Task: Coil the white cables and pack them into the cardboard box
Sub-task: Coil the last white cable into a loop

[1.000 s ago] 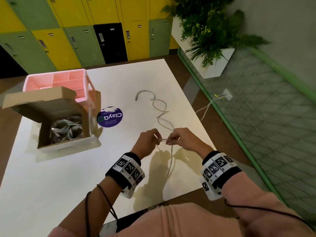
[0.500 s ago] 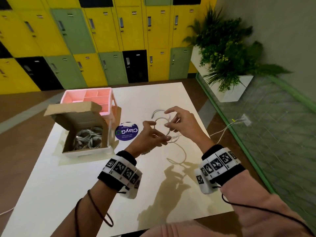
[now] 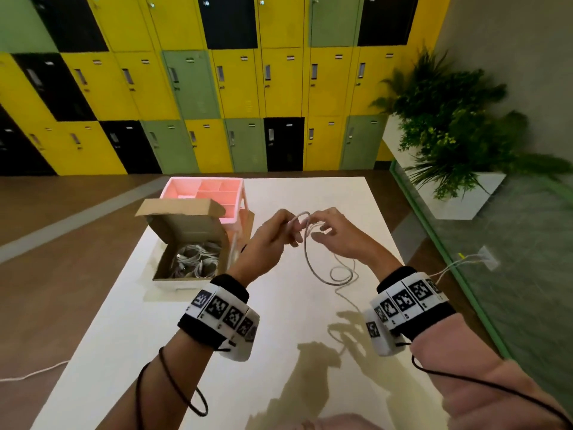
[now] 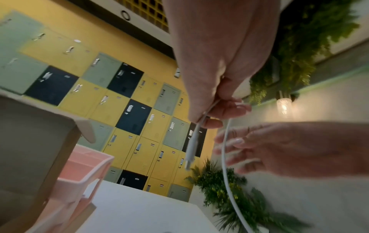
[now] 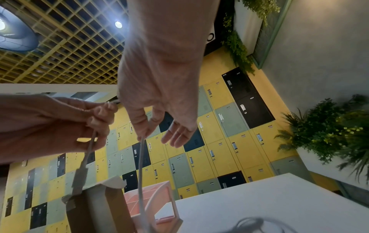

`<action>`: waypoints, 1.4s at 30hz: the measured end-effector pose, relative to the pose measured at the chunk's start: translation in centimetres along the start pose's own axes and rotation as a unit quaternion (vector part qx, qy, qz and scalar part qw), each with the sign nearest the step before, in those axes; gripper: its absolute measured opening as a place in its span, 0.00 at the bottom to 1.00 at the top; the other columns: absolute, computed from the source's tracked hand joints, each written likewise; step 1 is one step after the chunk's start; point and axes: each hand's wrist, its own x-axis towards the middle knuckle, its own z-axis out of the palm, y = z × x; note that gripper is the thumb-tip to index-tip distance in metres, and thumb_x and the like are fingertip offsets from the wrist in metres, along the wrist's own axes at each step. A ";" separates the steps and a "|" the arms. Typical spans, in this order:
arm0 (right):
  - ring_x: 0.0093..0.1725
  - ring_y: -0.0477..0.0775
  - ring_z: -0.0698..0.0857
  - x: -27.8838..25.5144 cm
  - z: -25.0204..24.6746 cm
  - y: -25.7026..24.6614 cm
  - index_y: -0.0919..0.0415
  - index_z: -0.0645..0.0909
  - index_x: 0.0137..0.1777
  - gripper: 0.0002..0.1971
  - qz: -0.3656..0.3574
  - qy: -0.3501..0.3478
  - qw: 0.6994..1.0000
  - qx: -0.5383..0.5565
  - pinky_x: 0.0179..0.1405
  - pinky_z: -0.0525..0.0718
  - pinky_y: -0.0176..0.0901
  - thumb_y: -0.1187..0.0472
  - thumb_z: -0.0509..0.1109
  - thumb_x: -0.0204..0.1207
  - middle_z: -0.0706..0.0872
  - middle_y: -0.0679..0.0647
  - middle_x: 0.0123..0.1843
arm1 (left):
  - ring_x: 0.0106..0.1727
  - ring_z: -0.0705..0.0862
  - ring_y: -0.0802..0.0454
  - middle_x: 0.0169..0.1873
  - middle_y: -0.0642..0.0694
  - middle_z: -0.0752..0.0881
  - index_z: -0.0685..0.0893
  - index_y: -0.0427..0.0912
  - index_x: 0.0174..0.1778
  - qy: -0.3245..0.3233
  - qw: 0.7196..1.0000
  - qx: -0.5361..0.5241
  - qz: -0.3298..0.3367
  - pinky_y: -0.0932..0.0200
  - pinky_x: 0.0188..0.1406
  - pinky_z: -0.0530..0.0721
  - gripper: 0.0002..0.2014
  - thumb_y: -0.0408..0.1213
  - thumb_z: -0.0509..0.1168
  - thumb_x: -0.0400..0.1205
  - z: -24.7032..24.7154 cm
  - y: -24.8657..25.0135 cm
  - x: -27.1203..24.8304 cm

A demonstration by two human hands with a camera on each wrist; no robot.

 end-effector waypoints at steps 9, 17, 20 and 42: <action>0.32 0.53 0.85 1.4 1.2 -2.0 0.65 0.74 0.54 0.09 0.003 0.009 0.988 0.152 0.34 0.84 0.45 0.64 0.53 0.87 0.83 0.57 0.36 | 0.22 0.63 0.60 0.21 0.56 0.68 0.76 0.42 0.41 0.076 0.980 -0.156 -0.100 0.67 0.20 0.63 0.13 0.41 0.53 0.89 -1.7 0.7 0.9; 0.29 0.44 0.78 2.3 1.0 -2.0 0.56 0.83 0.46 0.12 -0.055 0.175 0.983 0.012 0.30 0.76 0.33 0.56 0.59 0.85 0.81 0.52 0.30 | 0.19 0.57 0.62 0.21 0.55 0.62 0.80 0.40 0.47 -0.010 0.960 -0.273 -0.058 0.71 0.14 0.59 0.14 0.42 0.52 0.89 -2.2 2.7 1.0; 0.31 0.49 0.81 2.0 1.7 -1.8 0.56 0.82 0.45 0.14 -0.057 0.152 0.987 -0.015 0.39 0.81 0.48 0.54 0.57 0.86 0.80 0.49 0.28 | 0.21 0.58 0.60 0.22 0.54 0.61 0.80 0.36 0.59 -0.002 0.956 -0.292 -0.023 0.70 0.16 0.60 0.15 0.40 0.53 0.88 -2.5 3.3 1.5; 0.47 0.49 0.82 -1.3 2.3 -6.3 0.60 0.84 0.58 0.13 -0.157 -0.071 0.964 -0.202 0.42 0.83 0.46 0.56 0.59 0.85 0.89 0.58 0.53 | 0.64 0.84 0.53 0.61 0.42 0.86 0.79 0.42 0.68 0.061 0.986 -0.141 -0.067 0.58 0.66 0.80 0.20 0.46 0.48 0.89 -4.2 0.4 1.7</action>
